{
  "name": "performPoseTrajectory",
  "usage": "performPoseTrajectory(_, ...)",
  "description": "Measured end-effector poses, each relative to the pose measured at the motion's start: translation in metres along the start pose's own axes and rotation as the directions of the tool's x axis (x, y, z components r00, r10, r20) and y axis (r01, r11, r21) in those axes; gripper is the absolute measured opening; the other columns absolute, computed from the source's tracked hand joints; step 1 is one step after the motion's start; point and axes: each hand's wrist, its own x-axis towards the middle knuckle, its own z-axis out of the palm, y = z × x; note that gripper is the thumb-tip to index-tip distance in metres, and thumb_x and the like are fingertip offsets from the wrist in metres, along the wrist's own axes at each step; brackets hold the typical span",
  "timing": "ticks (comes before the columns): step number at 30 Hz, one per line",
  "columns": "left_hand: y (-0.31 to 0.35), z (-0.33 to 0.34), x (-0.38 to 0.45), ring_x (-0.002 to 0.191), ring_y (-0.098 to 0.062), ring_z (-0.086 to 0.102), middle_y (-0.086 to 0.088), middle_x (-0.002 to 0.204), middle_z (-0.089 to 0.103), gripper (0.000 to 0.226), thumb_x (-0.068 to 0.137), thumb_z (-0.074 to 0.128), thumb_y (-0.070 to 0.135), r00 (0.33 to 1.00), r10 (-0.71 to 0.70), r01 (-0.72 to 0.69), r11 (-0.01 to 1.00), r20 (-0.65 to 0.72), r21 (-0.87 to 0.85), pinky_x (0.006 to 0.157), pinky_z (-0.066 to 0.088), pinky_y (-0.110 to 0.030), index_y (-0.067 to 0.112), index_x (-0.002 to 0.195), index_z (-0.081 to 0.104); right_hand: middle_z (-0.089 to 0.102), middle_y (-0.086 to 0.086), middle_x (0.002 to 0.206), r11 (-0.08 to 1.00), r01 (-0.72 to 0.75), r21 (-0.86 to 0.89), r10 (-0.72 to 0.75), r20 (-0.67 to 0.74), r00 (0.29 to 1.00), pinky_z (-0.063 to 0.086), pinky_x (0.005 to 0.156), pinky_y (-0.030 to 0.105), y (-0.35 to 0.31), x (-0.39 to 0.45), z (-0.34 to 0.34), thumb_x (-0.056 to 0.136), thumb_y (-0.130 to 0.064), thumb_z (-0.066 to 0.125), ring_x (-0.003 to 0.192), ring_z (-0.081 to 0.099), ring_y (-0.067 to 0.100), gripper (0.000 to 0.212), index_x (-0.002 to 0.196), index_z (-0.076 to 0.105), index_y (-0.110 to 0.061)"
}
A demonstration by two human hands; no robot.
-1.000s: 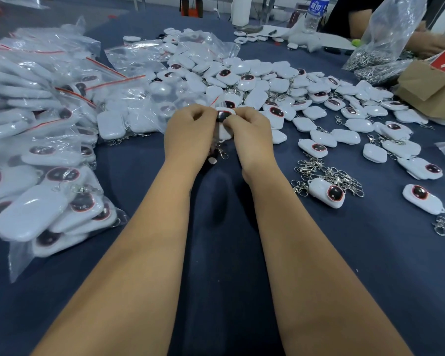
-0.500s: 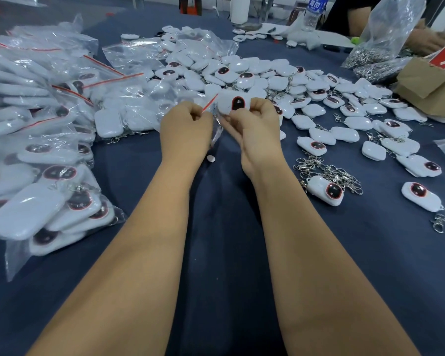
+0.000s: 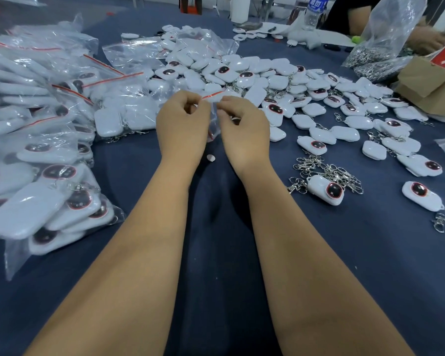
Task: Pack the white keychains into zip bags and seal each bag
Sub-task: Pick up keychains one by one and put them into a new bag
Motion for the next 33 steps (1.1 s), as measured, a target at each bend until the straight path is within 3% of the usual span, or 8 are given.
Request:
performPoseTrajectory(5, -0.001, -0.004, 0.007, 0.043, 0.004, 0.048, 0.012, 0.059, 0.052, 0.019, 0.09, 0.054, 0.01, 0.979, -0.139, 0.117, 0.982, -0.15, -0.151, 0.048, 0.037, -0.013, 0.019, 0.075, 0.06, 0.065, -0.004, 0.121, 0.988, -0.143, -0.06, 0.124, -0.252, 0.96, 0.037, 0.081, 0.001, 0.005, 0.006, -0.013, 0.092, -0.004, 0.046, 0.1, 0.055, 0.005, 0.037, 0.117, 0.069, -0.018)
performPoseTrajectory(8, 0.005, -0.007, 0.008, 0.052, 0.006, 0.045, 0.01, 0.068, 0.048, 0.022, 0.089, 0.051, 0.004, 0.928, -0.086, -0.02, 0.96, -0.363, -0.278, 0.058, 0.037, -0.008, 0.022, 0.077, 0.053, 0.062, -0.002, 0.13, 0.953, -0.206, -0.222, 0.165, -0.189, 0.968, 0.04, 0.104, 0.029, 0.01, 0.008, -0.018, 0.088, -0.004, 0.045, 0.122, 0.052, 0.019, 0.048, 0.129, 0.063, -0.02)
performPoseTrajectory(10, 0.006, -0.009, 0.006, 0.059, 0.005, 0.044, 0.009, 0.074, 0.048, 0.023, 0.087, 0.051, 0.004, 0.909, 0.015, -0.131, 0.959, -0.416, -0.252, 0.064, 0.039, -0.01, 0.026, 0.08, 0.049, 0.059, 0.0, 0.134, 0.902, -0.17, -0.396, 0.141, -0.102, 0.985, 0.035, 0.107, 0.035, 0.01, 0.008, -0.017, 0.086, -0.008, 0.048, 0.126, 0.047, 0.025, 0.051, 0.133, 0.06, -0.022)
performPoseTrajectory(14, -0.001, -0.004, 0.005, 0.073, -0.001, 0.044, 0.005, 0.091, 0.051, 0.014, 0.087, 0.054, 0.017, 0.952, 0.149, -0.152, 0.988, -0.269, 0.013, 0.065, 0.035, -0.009, 0.022, 0.1, 0.058, 0.054, 0.001, 0.131, 0.755, -0.071, -0.652, 0.087, -0.008, 0.996, 0.03, 0.095, 0.033, 0.013, 0.007, -0.013, 0.085, -0.016, 0.051, 0.119, 0.045, 0.028, 0.043, 0.126, 0.062, -0.021)
performPoseTrajectory(20, -0.014, 0.001, 0.004, 0.071, -0.001, 0.049, 0.018, 0.08, 0.052, 0.017, 0.09, 0.055, 0.028, 0.996, 0.002, -0.037, 0.926, 0.093, 0.377, 0.057, 0.03, -0.016, 0.027, 0.107, 0.058, 0.048, -0.003, 0.139, 0.733, -0.07, -0.677, 0.092, -0.004, 0.996, 0.021, 0.1, 0.035, 0.015, 0.006, -0.011, 0.084, -0.018, 0.051, 0.127, 0.036, 0.025, 0.038, 0.12, 0.063, -0.021)
performPoseTrajectory(24, -0.013, -0.001, 0.005, 0.08, -0.011, 0.053, 0.017, 0.078, 0.056, 0.018, 0.088, 0.054, 0.025, 0.999, -0.032, 0.024, 0.917, 0.013, 0.398, 0.061, 0.037, -0.022, 0.029, 0.102, 0.062, 0.055, -0.005, 0.128, 0.747, -0.098, -0.657, 0.115, -0.017, 0.993, 0.02, 0.101, 0.037, 0.018, 0.006, -0.011, 0.085, -0.021, 0.052, 0.124, 0.035, 0.024, 0.04, 0.124, 0.06, -0.026)
performPoseTrajectory(27, -0.012, -0.003, 0.007, 0.093, -0.01, 0.057, 0.015, 0.099, 0.065, 0.03, 0.087, 0.054, 0.023, 0.996, -0.062, 0.082, 0.943, -0.07, 0.322, 0.073, 0.039, -0.025, 0.028, 0.114, 0.066, 0.056, -0.005, 0.124, 0.768, -0.127, -0.628, 0.139, -0.03, 0.99, 0.019, 0.1, 0.037, 0.017, 0.008, -0.011, 0.084, -0.028, 0.057, 0.124, 0.035, 0.023, 0.041, 0.125, 0.058, -0.028)
performPoseTrajectory(33, -0.009, -0.003, 0.004, 0.085, -0.018, 0.058, 0.013, 0.09, 0.059, 0.027, 0.083, 0.049, 0.015, 0.999, 0.012, 0.003, 0.957, -0.05, 0.289, 0.058, 0.035, -0.029, 0.029, 0.106, 0.052, 0.056, 0.0, 0.115, 0.749, -0.12, -0.651, 0.14, -0.022, 0.99, 0.021, 0.1, 0.04, 0.015, 0.006, -0.009, 0.085, -0.035, 0.05, 0.12, 0.039, 0.026, 0.038, 0.119, 0.059, -0.021)
